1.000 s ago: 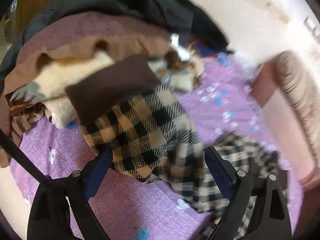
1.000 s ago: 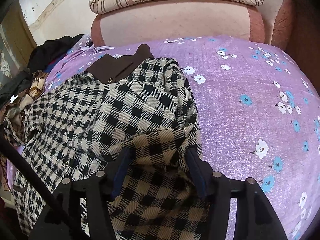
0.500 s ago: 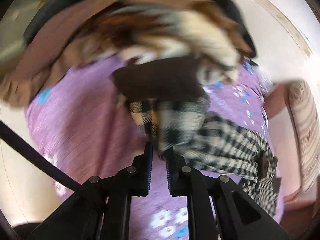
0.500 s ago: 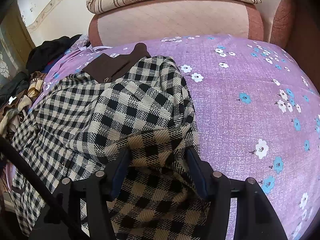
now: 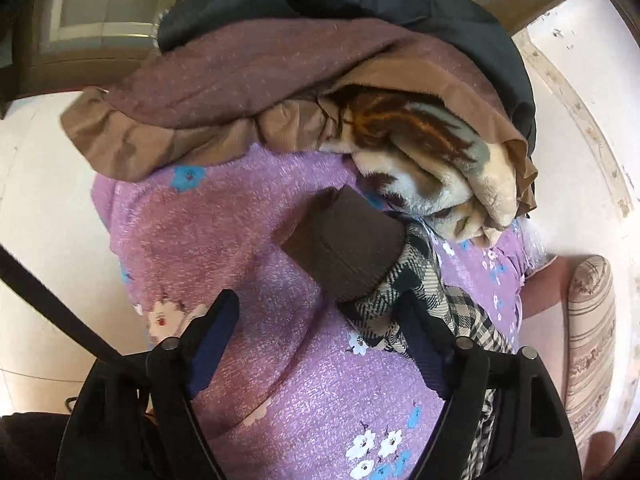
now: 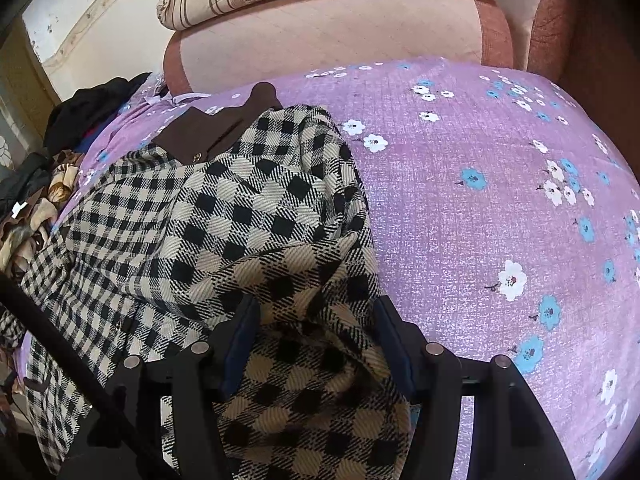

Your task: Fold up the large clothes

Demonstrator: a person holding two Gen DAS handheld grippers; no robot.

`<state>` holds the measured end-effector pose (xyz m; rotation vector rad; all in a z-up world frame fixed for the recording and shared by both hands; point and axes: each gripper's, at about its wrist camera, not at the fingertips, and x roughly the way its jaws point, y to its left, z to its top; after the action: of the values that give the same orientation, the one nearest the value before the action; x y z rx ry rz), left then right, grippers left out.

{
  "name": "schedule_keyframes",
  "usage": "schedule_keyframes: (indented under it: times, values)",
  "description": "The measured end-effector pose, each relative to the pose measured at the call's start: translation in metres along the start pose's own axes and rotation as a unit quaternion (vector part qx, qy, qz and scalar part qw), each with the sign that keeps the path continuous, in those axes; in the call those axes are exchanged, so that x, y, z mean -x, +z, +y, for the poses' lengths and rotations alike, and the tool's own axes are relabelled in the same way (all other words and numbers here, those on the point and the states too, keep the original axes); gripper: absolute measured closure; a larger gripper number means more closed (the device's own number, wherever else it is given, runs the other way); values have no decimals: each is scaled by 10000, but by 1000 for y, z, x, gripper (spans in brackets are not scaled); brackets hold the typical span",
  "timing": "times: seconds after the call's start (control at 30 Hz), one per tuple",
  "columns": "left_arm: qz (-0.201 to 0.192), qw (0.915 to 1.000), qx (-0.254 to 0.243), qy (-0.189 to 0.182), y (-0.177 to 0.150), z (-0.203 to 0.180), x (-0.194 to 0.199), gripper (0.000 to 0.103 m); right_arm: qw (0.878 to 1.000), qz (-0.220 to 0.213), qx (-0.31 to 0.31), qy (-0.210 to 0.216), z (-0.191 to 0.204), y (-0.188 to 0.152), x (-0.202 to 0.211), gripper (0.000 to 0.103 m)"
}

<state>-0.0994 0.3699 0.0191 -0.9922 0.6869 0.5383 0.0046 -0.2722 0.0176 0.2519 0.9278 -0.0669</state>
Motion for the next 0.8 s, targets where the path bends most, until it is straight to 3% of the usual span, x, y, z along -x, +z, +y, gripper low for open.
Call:
schedule_keyframes:
  times: [0.1, 0.23, 0.3, 0.33, 0.37, 0.43, 0.57, 0.7, 0.77, 0.8]
  values:
    - [24, 9994, -348, 21, -3, -17, -13, 14, 10000, -14, 74, -41, 4, -1, 0, 37]
    - [-7, 9931, -1157, 191, -12, -53, -31, 13, 9998, -29, 168, -113, 9, -3, 0, 37]
    - [50, 9877, -1531, 304, -18, -67, -35, 34, 9997, -49, 205, -128, 10, -3, 1, 37]
    - [130, 9833, -1773, 400, -22, -76, -37, 73, 9996, -67, 227, -133, 11, -4, 3, 37]
    - [219, 9788, -1978, 494, -26, -81, -39, 99, 9996, -85, 253, -137, 11, -4, 4, 37]
    - [207, 9706, -2333, 561, -33, -97, -36, 98, 9991, -163, 344, -184, 13, -5, 9, 37]
    - [-235, 9605, -2759, 284, -32, -141, -9, 99, 9972, -370, 587, -269, 20, 0, 28, 37]
    - [-157, 9564, -2908, -239, -30, -209, 3, 99, 9960, -487, 747, -58, 24, 10, 62, 37]
    - [-88, 9483, -3121, -573, -44, -240, 16, 99, 9950, -638, 766, 105, 21, 16, 85, 37]
    - [-16, 9401, -3317, -788, -60, -266, 20, 99, 9945, -716, 755, 128, 20, 17, 94, 37]
